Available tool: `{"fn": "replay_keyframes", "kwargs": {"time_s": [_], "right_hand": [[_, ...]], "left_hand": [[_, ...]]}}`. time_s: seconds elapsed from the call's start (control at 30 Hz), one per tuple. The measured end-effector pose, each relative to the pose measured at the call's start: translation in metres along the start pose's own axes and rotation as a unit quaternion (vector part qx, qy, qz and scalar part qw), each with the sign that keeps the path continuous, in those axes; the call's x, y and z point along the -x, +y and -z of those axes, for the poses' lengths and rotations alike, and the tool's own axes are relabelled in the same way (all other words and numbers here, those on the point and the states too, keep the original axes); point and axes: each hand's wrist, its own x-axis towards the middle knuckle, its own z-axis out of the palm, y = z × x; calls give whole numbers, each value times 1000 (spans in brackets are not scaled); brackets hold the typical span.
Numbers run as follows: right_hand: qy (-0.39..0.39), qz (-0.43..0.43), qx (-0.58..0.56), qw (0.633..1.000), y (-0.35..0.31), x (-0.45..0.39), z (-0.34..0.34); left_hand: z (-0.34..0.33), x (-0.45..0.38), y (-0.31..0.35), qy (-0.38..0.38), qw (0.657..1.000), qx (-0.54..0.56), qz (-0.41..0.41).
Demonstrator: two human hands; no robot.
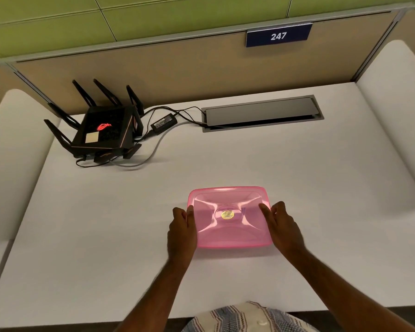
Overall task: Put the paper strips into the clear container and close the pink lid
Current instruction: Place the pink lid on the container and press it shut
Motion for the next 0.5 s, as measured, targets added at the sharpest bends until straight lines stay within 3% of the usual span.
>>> {"fn": "replay_keyframes", "kwargs": {"time_s": [0.13,0.3,0.5], "right_hand": [[-11,24,-60,998,6,-2,0],[-86,42,-204,974,4,3,-5],[-87,26,-217,972,-9,5,-6]], "left_hand": [[0,-2,-2,-10,999,34,-5],[-5,1,1,-101,973,195,64],[-4,5,11,-130,953,262,77]]}}
